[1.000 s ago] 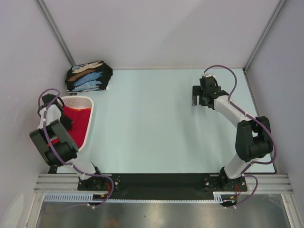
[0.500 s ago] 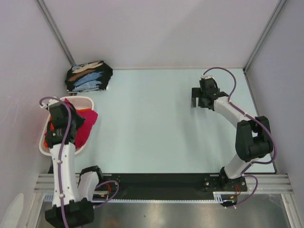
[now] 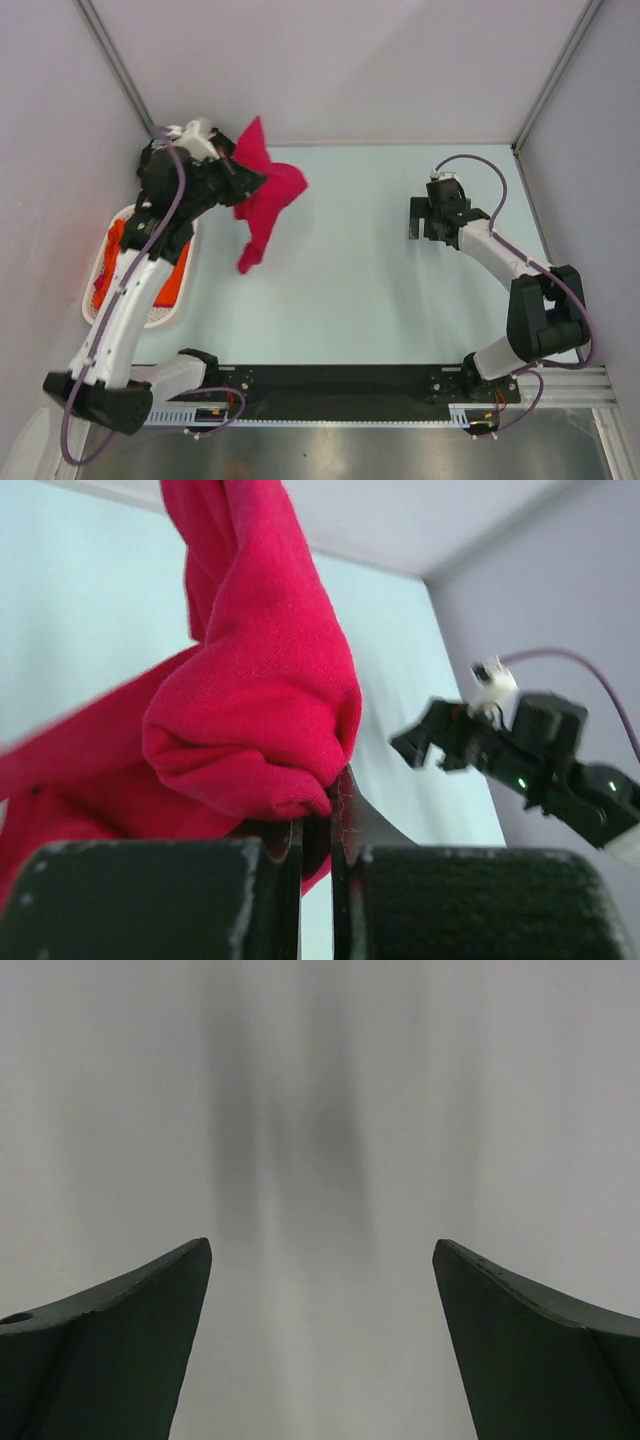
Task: Fold and stack the t-shirts
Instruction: Move the tshirt to the center of the board
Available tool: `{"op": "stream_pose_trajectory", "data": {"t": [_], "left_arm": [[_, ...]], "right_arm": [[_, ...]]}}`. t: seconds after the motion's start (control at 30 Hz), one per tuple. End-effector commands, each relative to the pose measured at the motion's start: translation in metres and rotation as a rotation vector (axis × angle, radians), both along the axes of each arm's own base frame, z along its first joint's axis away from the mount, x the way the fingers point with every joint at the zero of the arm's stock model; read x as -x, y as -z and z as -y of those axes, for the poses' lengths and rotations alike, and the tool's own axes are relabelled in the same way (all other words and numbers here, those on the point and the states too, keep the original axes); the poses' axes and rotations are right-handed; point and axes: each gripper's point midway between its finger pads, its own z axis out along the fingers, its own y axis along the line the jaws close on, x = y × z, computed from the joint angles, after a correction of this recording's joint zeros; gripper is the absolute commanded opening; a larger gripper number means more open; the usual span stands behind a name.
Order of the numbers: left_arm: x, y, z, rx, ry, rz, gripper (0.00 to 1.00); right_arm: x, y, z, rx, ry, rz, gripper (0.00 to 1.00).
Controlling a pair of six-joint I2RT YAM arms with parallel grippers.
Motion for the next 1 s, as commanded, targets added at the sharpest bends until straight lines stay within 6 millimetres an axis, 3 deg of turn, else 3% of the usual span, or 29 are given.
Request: {"op": "stream_pose_trajectory", "data": {"t": [0.0, 0.03, 0.07, 0.1, 0.13, 0.17, 0.2, 0.23, 0.27, 0.3, 0.33, 0.37, 0.4, 0.47, 0.5, 0.53, 0.57, 0.6, 0.63, 0.67, 0.7, 0.73, 0.77, 0.8, 0.87, 0.9, 0.93, 0.97], "left_arm": [[-0.019, 0.002, 0.081, 0.063, 0.253, -0.029, 0.00], [-0.011, 0.004, 0.108, 0.064, 0.344, -0.044, 0.00], [-0.020, 0.024, 0.132, 0.050, 0.401, -0.102, 0.00], [-0.018, 0.004, 0.152, 0.053, 0.465, -0.060, 0.00], [0.004, -0.001, 0.186, 0.068, 0.607, -0.066, 0.00], [-0.002, 0.016, 0.212, 0.056, 0.665, -0.116, 0.00], [0.004, -0.021, 0.231, 0.070, 0.732, -0.034, 0.00], [0.017, -0.001, 0.265, 0.060, 0.842, -0.110, 0.00], [0.023, -0.010, 0.280, 0.066, 0.892, -0.093, 0.00], [0.032, -0.046, 0.290, 0.095, 0.945, -0.010, 0.00], [0.039, -0.040, 0.308, 0.105, 0.999, -0.031, 0.00], [0.041, -0.048, 0.312, 0.119, 1.017, -0.013, 0.00], [0.042, -0.063, 0.313, 0.134, 1.019, 0.019, 0.00], [0.032, -0.063, 0.309, 0.111, 0.965, 0.038, 0.00], [0.022, -0.056, 0.301, 0.094, 0.919, 0.022, 0.00], [0.018, -0.063, 0.288, 0.086, 0.865, 0.038, 0.00], [0.001, -0.030, 0.278, 0.043, 0.771, -0.033, 0.00], [-0.019, -0.017, 0.257, 0.035, 0.678, -0.071, 0.00], [-0.021, -0.021, 0.235, 0.035, 0.613, -0.067, 0.00], [-0.036, 0.018, 0.212, 0.002, 0.495, -0.162, 0.00], [-0.056, 0.027, 0.179, 0.004, 0.388, -0.186, 0.00], [-0.053, 0.015, 0.151, 0.016, 0.319, -0.155, 0.00], [-0.058, 0.036, 0.127, -0.002, 0.242, -0.198, 0.00], [-0.064, 0.022, 0.087, -0.008, 0.131, -0.153, 0.00], [-0.067, 0.019, 0.044, -0.069, 0.015, -0.136, 0.00], [-0.066, 0.014, 0.008, -0.116, -0.093, -0.143, 0.01], [-0.065, 0.009, -0.008, -0.151, -0.140, -0.135, 0.00], [-0.062, -0.013, -0.019, -0.189, -0.160, -0.081, 0.00]], "right_arm": [[0.004, -0.025, 0.018, 0.030, 0.058, 0.075, 1.00], [0.005, -0.027, 0.025, 0.040, 0.078, 0.082, 1.00], [0.008, -0.031, 0.030, 0.041, 0.094, 0.094, 1.00], [0.009, -0.034, 0.041, 0.042, 0.130, 0.102, 1.00], [0.010, -0.036, 0.047, 0.041, 0.147, 0.107, 1.00], [0.012, -0.036, 0.051, 0.035, 0.161, 0.109, 1.00], [0.013, -0.040, 0.059, 0.030, 0.181, 0.119, 1.00], [0.013, -0.041, 0.062, 0.029, 0.188, 0.124, 1.00], [0.015, -0.039, 0.065, 0.032, 0.193, 0.120, 1.00], [0.017, -0.039, 0.068, 0.037, 0.201, 0.120, 1.00], [0.018, -0.037, 0.072, 0.042, 0.211, 0.115, 1.00], [0.019, -0.036, 0.074, 0.046, 0.218, 0.113, 1.00], [0.021, -0.034, 0.075, 0.047, 0.226, 0.107, 1.00], [0.023, -0.034, 0.079, 0.049, 0.240, 0.108, 1.00], [0.024, -0.032, 0.081, 0.054, 0.246, 0.107, 1.00], [0.025, -0.031, 0.084, 0.057, 0.255, 0.106, 1.00], [0.025, -0.030, 0.086, 0.059, 0.258, 0.104, 1.00], [0.024, -0.031, 0.087, 0.060, 0.263, 0.109, 1.00], [0.024, -0.029, 0.089, 0.066, 0.267, 0.103, 1.00], [0.023, -0.028, 0.092, 0.067, 0.275, 0.103, 1.00], [0.021, -0.029, 0.092, 0.065, 0.271, 0.104, 1.00], [0.020, -0.028, 0.094, 0.070, 0.273, 0.099, 1.00], [0.020, -0.027, 0.094, 0.071, 0.274, 0.097, 1.00], [0.018, -0.027, 0.093, 0.067, 0.270, 0.102, 1.00], [0.015, -0.026, 0.093, 0.067, 0.276, 0.100, 1.00], [0.014, -0.026, 0.093, 0.065, 0.277, 0.100, 0.99], [0.013, -0.027, 0.094, 0.066, 0.282, 0.104, 1.00], [0.013, -0.026, 0.094, 0.068, 0.284, 0.101, 1.00]]}}
